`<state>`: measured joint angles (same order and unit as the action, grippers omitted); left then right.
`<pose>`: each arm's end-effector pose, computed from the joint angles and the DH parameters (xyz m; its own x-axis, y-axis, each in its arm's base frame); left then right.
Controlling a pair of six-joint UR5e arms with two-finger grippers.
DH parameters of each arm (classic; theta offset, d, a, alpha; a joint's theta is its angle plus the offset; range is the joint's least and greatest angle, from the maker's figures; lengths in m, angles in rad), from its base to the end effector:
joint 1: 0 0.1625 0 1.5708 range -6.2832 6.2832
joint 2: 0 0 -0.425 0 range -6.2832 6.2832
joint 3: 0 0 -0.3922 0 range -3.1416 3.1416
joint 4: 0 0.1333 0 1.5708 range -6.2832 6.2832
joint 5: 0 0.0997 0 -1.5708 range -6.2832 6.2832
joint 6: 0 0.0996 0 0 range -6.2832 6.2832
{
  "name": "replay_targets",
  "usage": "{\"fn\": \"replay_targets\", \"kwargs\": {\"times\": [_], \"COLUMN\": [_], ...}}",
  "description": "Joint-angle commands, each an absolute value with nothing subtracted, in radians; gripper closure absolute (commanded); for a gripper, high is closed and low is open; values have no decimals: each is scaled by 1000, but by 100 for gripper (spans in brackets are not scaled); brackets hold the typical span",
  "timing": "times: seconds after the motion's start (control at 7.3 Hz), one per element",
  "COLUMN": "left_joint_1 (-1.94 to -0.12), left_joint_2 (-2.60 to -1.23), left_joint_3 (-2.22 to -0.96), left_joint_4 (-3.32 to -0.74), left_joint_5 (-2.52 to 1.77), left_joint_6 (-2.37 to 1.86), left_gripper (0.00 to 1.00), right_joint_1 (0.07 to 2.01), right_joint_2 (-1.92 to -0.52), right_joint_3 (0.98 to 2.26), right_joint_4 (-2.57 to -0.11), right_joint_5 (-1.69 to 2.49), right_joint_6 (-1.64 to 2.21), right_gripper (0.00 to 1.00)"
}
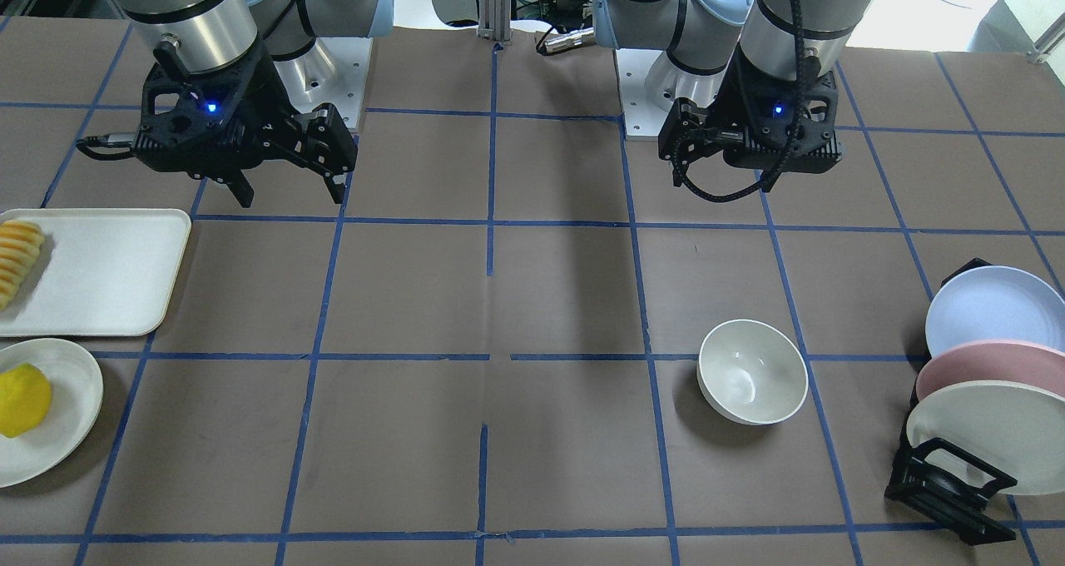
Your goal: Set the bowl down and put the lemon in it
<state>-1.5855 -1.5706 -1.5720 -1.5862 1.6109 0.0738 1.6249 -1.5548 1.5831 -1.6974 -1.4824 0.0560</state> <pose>-0.1365 -0.4882 0.4860 -0.9953 0.0890 -0.0388 0.0883 0.9959 0.0193 0.1693 -0.4994 0.4874 -0.9956 -0.0068 -0.0932 0.0019 0.9957 -0.0931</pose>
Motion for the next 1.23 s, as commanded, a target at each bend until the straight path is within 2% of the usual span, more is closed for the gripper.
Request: {"fn": "replay_targets", "kwargs": {"times": [0.0, 0.68, 1.1], "left_joint_1": [-1579, -1568, -1499], "left_joint_2": [-1563, -1562, -1592], "left_joint_3": [-1575, -1577, -1560], "left_joint_4": [-1577, -1575, -1515], "left_joint_5": [1611, 1586, 1586], "left_joint_6": [60, 75, 86], "left_gripper": [0, 0, 0], "right_joint_1": [1624, 1579, 1172], "right_joint_2": [-1555, -1508, -1499], "right_joint_3": [1583, 1577, 1586], "right_joint_4": [-1698, -1697, -1675], "right_joint_5": [-1482, -1496, -1569], "right_joint_6": [57, -18, -461], "right_gripper": [0, 0, 0]}}
